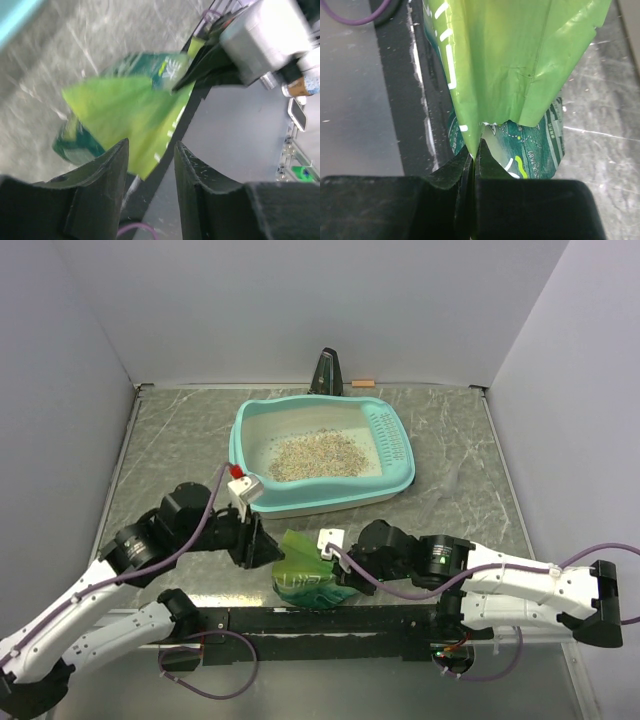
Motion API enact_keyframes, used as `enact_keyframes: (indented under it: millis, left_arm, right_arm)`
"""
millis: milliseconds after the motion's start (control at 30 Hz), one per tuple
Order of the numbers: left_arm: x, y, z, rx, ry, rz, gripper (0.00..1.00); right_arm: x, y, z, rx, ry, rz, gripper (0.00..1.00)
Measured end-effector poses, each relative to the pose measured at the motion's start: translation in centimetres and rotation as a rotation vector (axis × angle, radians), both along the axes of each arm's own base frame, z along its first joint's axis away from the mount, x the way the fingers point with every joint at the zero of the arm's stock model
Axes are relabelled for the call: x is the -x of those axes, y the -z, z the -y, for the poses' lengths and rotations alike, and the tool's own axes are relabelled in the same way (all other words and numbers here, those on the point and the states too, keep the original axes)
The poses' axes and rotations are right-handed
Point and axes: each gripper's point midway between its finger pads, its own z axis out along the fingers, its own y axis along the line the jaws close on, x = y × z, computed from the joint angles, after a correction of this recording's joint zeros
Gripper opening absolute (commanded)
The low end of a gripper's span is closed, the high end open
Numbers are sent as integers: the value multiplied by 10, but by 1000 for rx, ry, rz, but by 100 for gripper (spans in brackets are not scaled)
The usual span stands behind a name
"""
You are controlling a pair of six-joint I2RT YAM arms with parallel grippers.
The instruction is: Fill the litter box with clean litter
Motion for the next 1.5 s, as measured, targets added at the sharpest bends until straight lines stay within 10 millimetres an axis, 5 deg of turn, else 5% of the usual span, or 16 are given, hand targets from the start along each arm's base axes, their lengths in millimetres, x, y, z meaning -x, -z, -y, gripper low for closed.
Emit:
enact_keyframes:
  millis: [200, 600, 900, 967, 1067, 1100, 1133, 1167, 1200, 1367, 1500]
  left_arm:
    - [-8, -20, 22, -3, 120, 151, 58]
    - [22, 26, 50, -98, 375, 333, 66]
    - [14, 63, 64, -217, 415, 386, 68]
    - [12, 70, 65, -235, 426, 389, 63]
    - [12, 73, 68, -238, 438, 392, 26]
    - [12, 73, 69, -236, 444, 391, 3]
    - [12, 74, 70, -235, 444, 389, 1]
    - [12, 73, 71, -232, 441, 385, 1]
    - [12, 73, 72, -229, 438, 387, 1]
    - [2, 75, 71, -249, 376, 403, 1]
    - [-4, 73, 68, -261, 324, 430, 1]
  right_arm:
    - [4, 2, 1, 1, -11, -56, 0]
    - [-5, 0, 6, -18, 37, -135, 0]
    - [-3, 0, 7, -19, 30, -160, 0]
    - [-3, 1, 9, -17, 38, -167, 0]
    - [-2, 1, 12, -13, 48, -177, 0]
    - [-2, 0, 13, -12, 51, -178, 0]
    - [-3, 0, 13, -13, 53, -175, 0]
    - [-3, 0, 14, -13, 57, -175, 4]
    - [-4, 0, 14, -13, 62, -173, 22]
    - [-6, 1, 16, -9, 106, -199, 49]
    - [-28, -4, 24, -31, 247, -193, 66]
